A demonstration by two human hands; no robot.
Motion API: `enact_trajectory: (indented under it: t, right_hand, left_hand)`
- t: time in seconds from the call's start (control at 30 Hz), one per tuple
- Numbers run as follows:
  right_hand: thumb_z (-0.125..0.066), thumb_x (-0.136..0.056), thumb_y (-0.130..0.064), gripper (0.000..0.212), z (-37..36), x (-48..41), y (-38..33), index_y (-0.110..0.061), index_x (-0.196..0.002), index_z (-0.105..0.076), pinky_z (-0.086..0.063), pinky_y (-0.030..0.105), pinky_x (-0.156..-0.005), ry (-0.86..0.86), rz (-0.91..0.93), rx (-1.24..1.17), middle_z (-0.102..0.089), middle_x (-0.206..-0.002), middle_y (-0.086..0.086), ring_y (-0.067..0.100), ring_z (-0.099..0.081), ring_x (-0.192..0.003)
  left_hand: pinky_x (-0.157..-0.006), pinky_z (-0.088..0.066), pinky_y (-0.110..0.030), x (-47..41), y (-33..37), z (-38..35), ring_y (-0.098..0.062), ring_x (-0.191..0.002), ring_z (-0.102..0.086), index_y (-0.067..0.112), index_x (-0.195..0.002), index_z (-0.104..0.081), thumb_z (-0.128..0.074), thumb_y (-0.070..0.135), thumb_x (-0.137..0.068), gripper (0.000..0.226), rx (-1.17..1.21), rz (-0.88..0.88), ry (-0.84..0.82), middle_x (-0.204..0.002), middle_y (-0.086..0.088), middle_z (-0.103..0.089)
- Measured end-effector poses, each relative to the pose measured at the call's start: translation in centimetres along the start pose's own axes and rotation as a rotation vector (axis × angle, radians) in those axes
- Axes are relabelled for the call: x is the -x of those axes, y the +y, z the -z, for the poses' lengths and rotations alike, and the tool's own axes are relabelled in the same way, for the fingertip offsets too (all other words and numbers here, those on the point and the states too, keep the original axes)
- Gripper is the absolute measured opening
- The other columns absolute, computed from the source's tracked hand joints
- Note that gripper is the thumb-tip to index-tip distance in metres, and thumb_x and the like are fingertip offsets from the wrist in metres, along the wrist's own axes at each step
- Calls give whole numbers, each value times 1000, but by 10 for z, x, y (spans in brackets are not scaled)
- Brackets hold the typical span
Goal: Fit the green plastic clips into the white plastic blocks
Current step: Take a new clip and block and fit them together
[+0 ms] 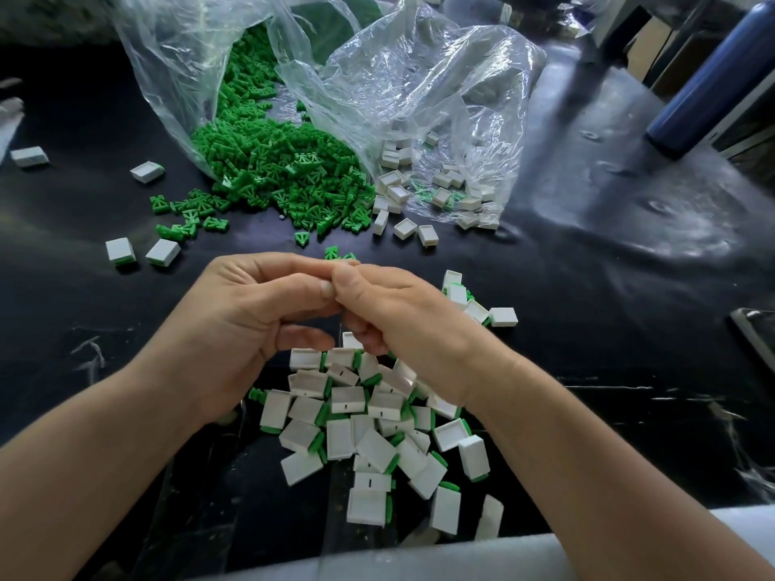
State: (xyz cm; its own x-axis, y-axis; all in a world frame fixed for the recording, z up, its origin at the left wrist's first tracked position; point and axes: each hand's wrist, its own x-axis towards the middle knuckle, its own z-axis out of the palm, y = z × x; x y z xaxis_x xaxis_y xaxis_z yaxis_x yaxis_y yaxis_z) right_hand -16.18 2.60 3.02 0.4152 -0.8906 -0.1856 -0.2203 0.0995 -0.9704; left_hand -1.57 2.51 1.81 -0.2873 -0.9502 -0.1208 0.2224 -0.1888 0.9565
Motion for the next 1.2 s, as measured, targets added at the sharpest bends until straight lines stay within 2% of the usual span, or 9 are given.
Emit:
enact_trajectory:
  t: [0.07,0.27,0.47,0.53,0.63,0.73,0.87,1.0,1.2]
  right_hand:
    - [-33,-99,-31,38,4,-2,-1,-18,-71,-54,-25,19,-51,-22,-88,-153,-41,-53,-8,4,-34,-48]
    - [-31,-96,-44,47,8,-7,2,-13,-66,-49,-25,20,-47,-20,-164,-258,-42,-48,-3,9,-33,-47]
    - [-36,-93,-50,60,22,-8,3,-3,-70,-67,-35,22,-49,200,-31,183,-50,-48,-5,6,-39,-45]
    - [-44,-93,-43,48,30,-10,6,-2,-77,-64,-38,32,-56,387,9,417,-57,-59,0,9,-45,-56]
    - [-50,-93,-31,23,45,-17,14,-16,-92,-67,-38,27,-71,583,45,658,-61,-85,-2,16,-54,-84]
    - [-48,-95,-26,36,56,-24,23,-15,-128,-53,-26,23,-99,587,7,806,-51,-131,4,18,-43,-123]
    - [-40,-97,-17,49,59,-34,31,-17,-144,-28,-9,29,-112,471,-48,936,-22,-153,-1,14,-13,-142]
    - [-38,-96,-14,52,60,-39,35,-20,-146,-23,-7,39,-116,404,-115,995,-20,-154,-3,13,-12,-142]
    - [-53,-89,-14,28,60,-37,34,-15,-116,-55,-26,33,-101,547,-51,1121,-55,-121,6,25,-47,-114]
  left_hand:
    - [-46,-51,-19,0,0,-1,-16,-64,-69,18,-76,-78,-78,18,-45,31,-18,13,16,-75,-9,-73]
    - [-47,-49,-17,2,2,-5,-9,-63,-66,19,-82,-77,-70,28,-50,34,-59,-2,32,-73,-3,-73]
    - [-48,-51,-17,1,3,-3,-13,-67,-68,14,-78,-76,-72,28,-45,36,-78,-41,69,-77,-7,-74]
    - [-46,-49,-16,3,5,-2,-9,-61,-66,20,-74,-77,-74,28,-45,30,-147,-61,33,-71,-5,-73]
    - [-48,-48,-16,10,7,-7,-10,-60,-66,23,-72,-77,-81,42,-51,29,-278,-76,-127,-73,-5,-73]
    - [-49,-49,-17,7,5,-6,-12,-69,-69,24,-69,-77,-77,39,-54,21,-257,-60,-61,-76,-5,-74]
    - [-47,-49,-17,3,6,-5,-12,-67,-69,21,-67,-76,-65,40,-50,28,-179,-46,35,-75,-3,-74]
    - [-47,-49,-17,4,6,-6,-12,-66,-69,21,-66,-76,-65,40,-51,27,-182,-43,31,-75,-3,-74]
    - [-47,-49,-17,3,6,-5,-13,-65,-69,21,-66,-76,-65,40,-52,27,-182,-38,38,-75,-3,-74]
